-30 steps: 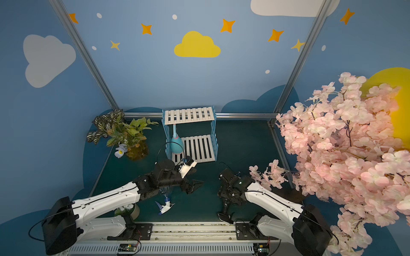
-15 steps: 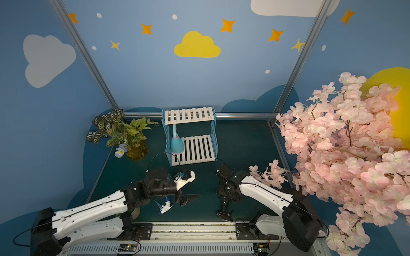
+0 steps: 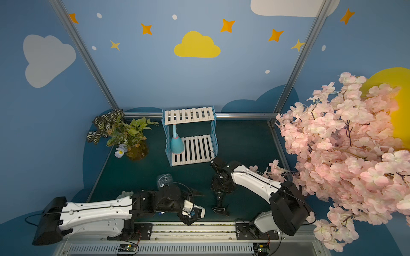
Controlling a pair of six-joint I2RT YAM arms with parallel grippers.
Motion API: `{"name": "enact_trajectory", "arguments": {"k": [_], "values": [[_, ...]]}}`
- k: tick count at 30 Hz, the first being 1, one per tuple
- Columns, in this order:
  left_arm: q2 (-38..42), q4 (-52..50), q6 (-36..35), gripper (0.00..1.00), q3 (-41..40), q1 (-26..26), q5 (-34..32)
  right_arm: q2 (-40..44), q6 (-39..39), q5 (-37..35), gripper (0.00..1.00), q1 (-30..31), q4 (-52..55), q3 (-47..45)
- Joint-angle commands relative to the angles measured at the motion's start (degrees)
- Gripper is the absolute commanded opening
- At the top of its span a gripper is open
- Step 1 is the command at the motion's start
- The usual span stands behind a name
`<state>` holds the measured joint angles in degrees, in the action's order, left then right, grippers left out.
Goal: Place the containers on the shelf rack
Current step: 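Pick up a container from the center of the board.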
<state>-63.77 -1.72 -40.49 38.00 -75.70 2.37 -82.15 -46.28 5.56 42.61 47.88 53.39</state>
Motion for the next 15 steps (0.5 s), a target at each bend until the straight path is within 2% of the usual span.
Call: {"name": "enact_trajectory", "arguments": {"k": [1, 7, 12, 15], "values": [[-3.1, 3.9, -12.4, 0.94, -1.0, -3.1, -4.5, -1.1, 4.2, 8.5, 0.70, -1.4, 4.3, 3.8], [-8.8, 5.7, -19.4, 0.94, 1.1, -6.4, -5.9, -5.4, 8.3, 17.3, 0.69, -2.9, 7.6, 9.8], [-12.5, 11.9, -25.2, 0.92, 0.7, -6.5, -13.4, -7.1, 8.8, 21.6, 0.69, -3.2, 7.8, 12.1], [-14.0, 11.9, -26.8, 0.89, 2.1, -6.5, -14.0, -7.8, 8.8, 23.2, 0.68, -3.2, 7.8, 12.8]]}}
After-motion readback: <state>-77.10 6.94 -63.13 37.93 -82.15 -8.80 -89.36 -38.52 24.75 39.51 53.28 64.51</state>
